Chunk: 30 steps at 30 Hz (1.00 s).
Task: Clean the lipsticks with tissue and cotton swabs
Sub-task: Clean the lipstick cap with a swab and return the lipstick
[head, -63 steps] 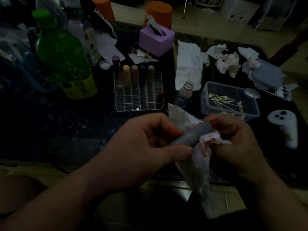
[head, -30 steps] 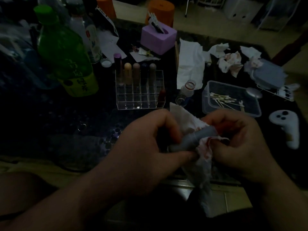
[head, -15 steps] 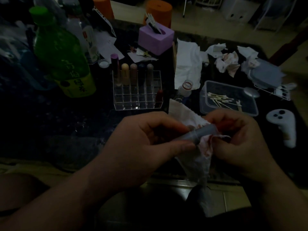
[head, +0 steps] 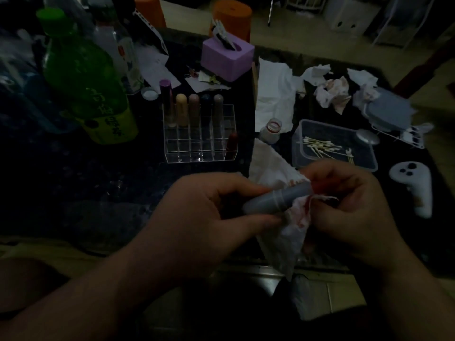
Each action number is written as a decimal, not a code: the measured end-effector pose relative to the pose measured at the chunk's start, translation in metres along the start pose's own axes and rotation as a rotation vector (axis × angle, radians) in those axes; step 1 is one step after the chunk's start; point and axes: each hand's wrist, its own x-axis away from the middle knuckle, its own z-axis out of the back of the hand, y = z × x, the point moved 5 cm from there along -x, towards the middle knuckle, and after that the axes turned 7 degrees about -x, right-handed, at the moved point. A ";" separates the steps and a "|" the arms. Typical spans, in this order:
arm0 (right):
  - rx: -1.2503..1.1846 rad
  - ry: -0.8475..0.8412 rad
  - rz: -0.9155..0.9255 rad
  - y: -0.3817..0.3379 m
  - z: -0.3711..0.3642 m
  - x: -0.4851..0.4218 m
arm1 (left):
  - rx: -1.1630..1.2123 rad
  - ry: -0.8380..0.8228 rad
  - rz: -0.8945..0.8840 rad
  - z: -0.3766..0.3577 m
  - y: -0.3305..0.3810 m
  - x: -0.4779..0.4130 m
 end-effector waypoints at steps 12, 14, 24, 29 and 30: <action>-0.039 -0.007 0.063 -0.005 0.005 0.001 | 0.052 -0.009 -0.025 0.001 -0.002 -0.004; -0.046 -0.030 0.075 -0.006 0.004 0.001 | 0.010 0.001 -0.053 0.001 -0.003 -0.004; -0.043 -0.014 0.101 -0.008 0.002 0.002 | 0.055 -0.060 -0.034 -0.003 -0.003 -0.005; -0.043 -0.042 0.107 -0.007 0.000 0.001 | 0.078 -0.109 0.003 -0.004 -0.006 -0.005; -0.039 -0.038 0.106 -0.007 0.001 0.001 | 0.084 -0.179 0.001 -0.006 -0.005 -0.005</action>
